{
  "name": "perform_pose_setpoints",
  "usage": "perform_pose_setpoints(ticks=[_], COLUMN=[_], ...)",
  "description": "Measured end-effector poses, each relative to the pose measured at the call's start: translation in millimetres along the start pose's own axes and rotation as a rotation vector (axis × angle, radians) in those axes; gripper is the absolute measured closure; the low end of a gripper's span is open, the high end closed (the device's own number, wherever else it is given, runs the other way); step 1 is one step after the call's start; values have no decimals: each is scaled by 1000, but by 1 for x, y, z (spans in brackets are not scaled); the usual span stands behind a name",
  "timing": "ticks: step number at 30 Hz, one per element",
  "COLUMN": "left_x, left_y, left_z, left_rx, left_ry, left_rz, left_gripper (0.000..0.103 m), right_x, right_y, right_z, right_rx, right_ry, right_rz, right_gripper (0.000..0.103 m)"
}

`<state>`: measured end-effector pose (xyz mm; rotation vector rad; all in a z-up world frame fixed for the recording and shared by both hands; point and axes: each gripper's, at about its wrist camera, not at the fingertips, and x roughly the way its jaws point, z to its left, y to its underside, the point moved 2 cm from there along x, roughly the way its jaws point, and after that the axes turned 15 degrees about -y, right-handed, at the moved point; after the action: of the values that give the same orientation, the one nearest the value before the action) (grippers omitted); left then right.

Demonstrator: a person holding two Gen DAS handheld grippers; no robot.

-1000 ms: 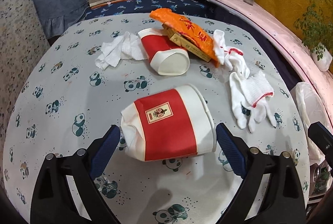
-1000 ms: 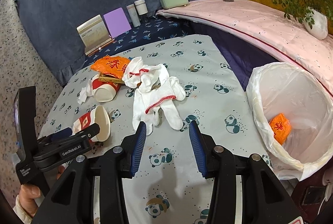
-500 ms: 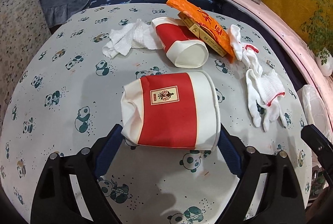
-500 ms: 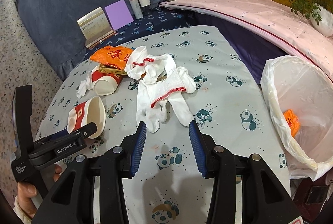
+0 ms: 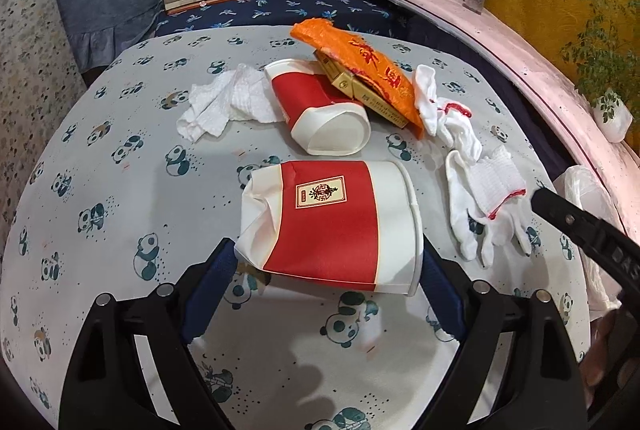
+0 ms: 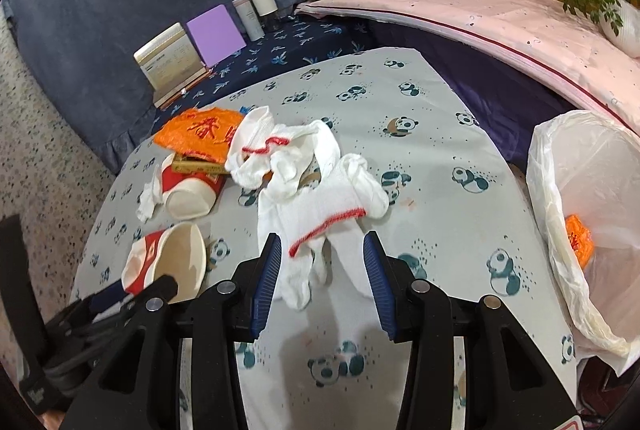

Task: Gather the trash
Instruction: 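Grasp the red-and-white paper cup with the left gripper while the right gripper grasps the white gloves, then carry the cup and gloves in both grippers over the trash bin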

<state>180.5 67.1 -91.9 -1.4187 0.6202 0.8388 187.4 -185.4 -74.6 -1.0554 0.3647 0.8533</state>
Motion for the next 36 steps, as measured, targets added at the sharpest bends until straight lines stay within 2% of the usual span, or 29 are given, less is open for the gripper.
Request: perform_pose_setpoints(ticks=[11, 13, 15, 16, 20, 27, 36], left_x=[2, 3, 4, 3, -2, -25, -64], left_y=[-9, -9, -9, -9, -9, -8, -4], left_z=[-13, -14, -16, -17, -20, -34, -75], left_rx=[18, 21, 23, 24, 30, 52, 107], left_ry=[31, 32, 33, 32, 36, 52, 91], left_rz=[-16, -13, -13, -14, -21, -54, -105], left_gripper=[20, 20, 20, 20, 20, 20, 20], right_x=[42, 45, 45, 44, 29, -17, -83], right_y=[-3, 1, 3, 4, 4, -3, -10], right_z=[-15, -16, -16, -15, -12, -10, -26], right_rx=[63, 65, 64, 62, 42, 29, 45], right_ry=[5, -3, -20, -25, -32, -47, -41], right_rz=[44, 51, 53, 51, 24, -54, -162], right_gripper=[61, 69, 84, 86, 91, 91, 91])
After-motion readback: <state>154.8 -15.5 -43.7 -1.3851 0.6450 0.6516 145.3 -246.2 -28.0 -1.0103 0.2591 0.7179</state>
